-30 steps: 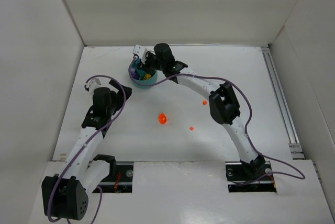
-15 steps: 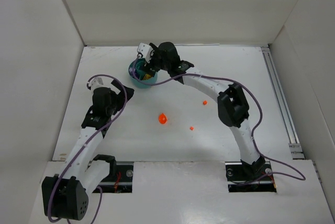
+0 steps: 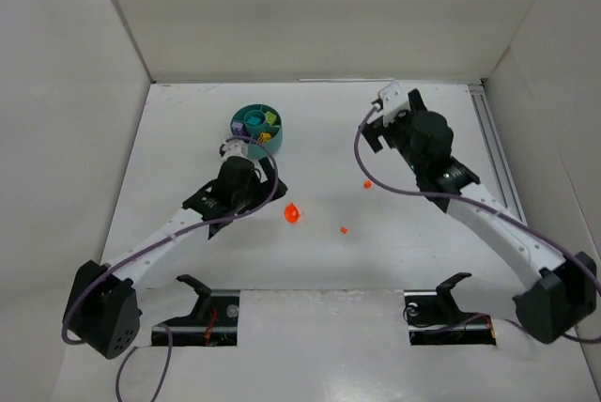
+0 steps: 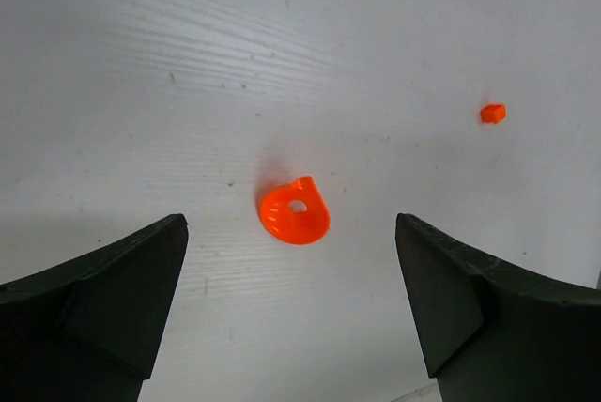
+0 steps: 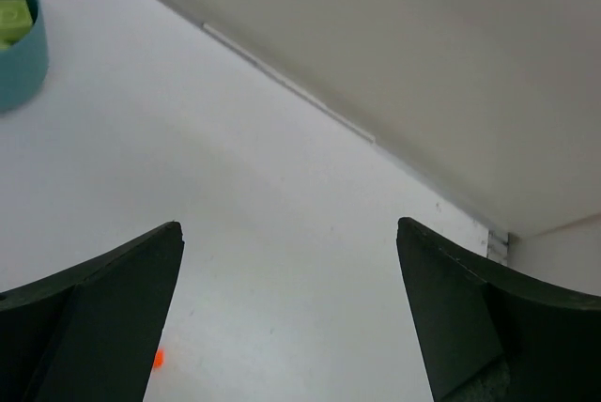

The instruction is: Sort the legos into containers by color

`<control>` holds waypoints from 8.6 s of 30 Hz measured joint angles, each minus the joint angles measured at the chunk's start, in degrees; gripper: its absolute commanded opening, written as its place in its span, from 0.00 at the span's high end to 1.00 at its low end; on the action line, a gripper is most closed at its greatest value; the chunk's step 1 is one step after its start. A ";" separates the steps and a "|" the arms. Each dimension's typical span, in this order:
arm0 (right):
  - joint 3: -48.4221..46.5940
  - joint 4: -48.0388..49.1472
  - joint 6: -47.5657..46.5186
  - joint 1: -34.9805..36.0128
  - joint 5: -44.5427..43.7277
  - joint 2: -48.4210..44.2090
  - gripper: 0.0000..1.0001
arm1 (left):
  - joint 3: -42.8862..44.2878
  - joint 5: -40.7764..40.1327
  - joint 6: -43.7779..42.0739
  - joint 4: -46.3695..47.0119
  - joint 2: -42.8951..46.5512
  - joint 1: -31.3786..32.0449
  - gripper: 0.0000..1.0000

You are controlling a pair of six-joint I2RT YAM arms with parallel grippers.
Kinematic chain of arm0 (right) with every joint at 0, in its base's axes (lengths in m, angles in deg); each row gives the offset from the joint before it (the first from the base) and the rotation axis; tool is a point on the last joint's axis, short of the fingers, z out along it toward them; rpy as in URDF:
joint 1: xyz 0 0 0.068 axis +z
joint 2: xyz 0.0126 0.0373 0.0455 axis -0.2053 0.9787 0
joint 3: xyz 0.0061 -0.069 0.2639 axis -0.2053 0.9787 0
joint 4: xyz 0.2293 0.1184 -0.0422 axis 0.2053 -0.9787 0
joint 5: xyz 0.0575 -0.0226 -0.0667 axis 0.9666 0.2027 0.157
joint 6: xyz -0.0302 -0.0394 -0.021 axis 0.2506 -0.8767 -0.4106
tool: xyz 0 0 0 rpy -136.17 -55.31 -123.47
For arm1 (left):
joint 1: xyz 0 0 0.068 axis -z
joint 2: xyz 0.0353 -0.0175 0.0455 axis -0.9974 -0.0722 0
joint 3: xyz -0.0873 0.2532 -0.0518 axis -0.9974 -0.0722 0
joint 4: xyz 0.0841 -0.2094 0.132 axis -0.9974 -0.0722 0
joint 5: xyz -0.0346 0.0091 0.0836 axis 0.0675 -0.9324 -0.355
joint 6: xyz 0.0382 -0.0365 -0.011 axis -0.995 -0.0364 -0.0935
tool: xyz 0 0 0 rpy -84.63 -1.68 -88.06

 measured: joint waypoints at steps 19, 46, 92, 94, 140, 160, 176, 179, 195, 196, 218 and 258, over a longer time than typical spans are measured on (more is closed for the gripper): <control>24.33 -18.16 7.56 -1.38 -14.60 -29.09 0.00 | 13.40 -13.79 11.21 -8.59 -23.32 18.80 0.55; 27.15 -19.04 7.69 -6.69 -11.96 -28.70 0.00 | 20.61 -17.53 15.50 -13.53 -33.44 19.85 1.00; 20.11 -17.05 5.55 -14.14 -15.28 -13.75 0.00 | 49.57 4.81 -7.63 7.69 -48.37 -20.59 1.00; 19.96 -17.07 5.53 -14.40 -15.28 -13.22 0.00 | 49.57 5.09 -7.61 7.96 -48.39 -20.59 1.00; 19.52 -21.16 6.36 -15.58 -12.22 -17.73 0.00 | 36.98 -1.44 -16.81 6.32 -27.65 -3.72 0.33; 19.63 -34.16 14.58 -23.15 -15.65 -23.71 0.00 | 49.79 -4.20 -22.75 1.81 -55.01 25.24 0.47; 20.76 -33.88 14.51 -23.15 -14.08 -23.87 0.00 | 61.86 -9.62 -22.80 -2.64 -66.47 26.18 0.55; 21.11 -33.55 14.51 -23.23 -13.99 -23.87 0.00 | 61.86 -9.68 -22.80 -3.34 -66.62 26.18 0.58; 21.51 -33.09 14.51 -23.82 -13.25 -24.22 0.00 | 61.86 -8.87 -23.21 -2.67 -68.46 26.25 0.72; 21.51 -33.09 14.51 -23.82 -13.16 -24.22 0.00 | 61.86 -8.85 -23.30 -2.62 -68.50 26.27 0.73; 21.81 -32.39 13.86 -23.82 -12.90 -24.44 0.00 | 51.69 -11.91 -22.40 -1.97 -57.66 23.80 0.93; 21.99 -21.44 9.64 -23.82 -3.82 -12.48 0.00 | 53.57 -9.86 -25.14 3.04 -51.78 -16.06 0.66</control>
